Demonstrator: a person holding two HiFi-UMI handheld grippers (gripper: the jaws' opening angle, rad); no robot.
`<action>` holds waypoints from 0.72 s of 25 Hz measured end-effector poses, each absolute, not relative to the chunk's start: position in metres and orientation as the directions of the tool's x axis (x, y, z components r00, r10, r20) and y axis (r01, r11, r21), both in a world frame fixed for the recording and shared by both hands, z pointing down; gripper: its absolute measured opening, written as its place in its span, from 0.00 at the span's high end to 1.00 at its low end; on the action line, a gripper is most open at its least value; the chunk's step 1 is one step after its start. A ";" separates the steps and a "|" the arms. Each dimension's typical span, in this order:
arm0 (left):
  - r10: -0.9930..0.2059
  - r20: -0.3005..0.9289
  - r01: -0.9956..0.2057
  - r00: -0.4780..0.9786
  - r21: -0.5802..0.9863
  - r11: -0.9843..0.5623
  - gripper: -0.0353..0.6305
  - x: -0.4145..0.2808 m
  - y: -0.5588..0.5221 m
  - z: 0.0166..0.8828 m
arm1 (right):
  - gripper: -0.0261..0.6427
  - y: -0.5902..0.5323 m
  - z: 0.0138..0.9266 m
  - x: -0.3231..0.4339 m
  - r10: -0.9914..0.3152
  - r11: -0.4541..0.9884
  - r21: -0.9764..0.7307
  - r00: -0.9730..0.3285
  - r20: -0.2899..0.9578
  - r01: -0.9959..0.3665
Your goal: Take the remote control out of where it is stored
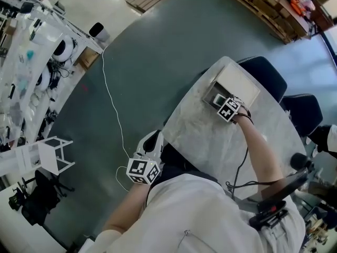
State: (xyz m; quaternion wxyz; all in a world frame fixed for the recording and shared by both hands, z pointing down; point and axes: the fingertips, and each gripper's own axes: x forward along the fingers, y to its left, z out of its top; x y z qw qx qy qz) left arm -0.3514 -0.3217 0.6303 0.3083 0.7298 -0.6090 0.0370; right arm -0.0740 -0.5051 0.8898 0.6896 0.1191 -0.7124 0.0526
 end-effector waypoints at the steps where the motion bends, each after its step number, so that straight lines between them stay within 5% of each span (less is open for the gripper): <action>1: -0.867 0.425 -0.913 0.259 0.402 -0.076 0.95 -0.351 -0.322 0.628 | 0.53 -0.505 0.882 -0.076 -0.116 0.959 0.101 -0.040 0.992 -0.264; 18: -0.804 0.291 -0.843 0.519 0.327 -0.426 0.95 -0.235 -0.378 0.566 | 0.53 -0.471 0.684 -0.026 -0.537 0.673 0.151 -0.338 0.773 -0.725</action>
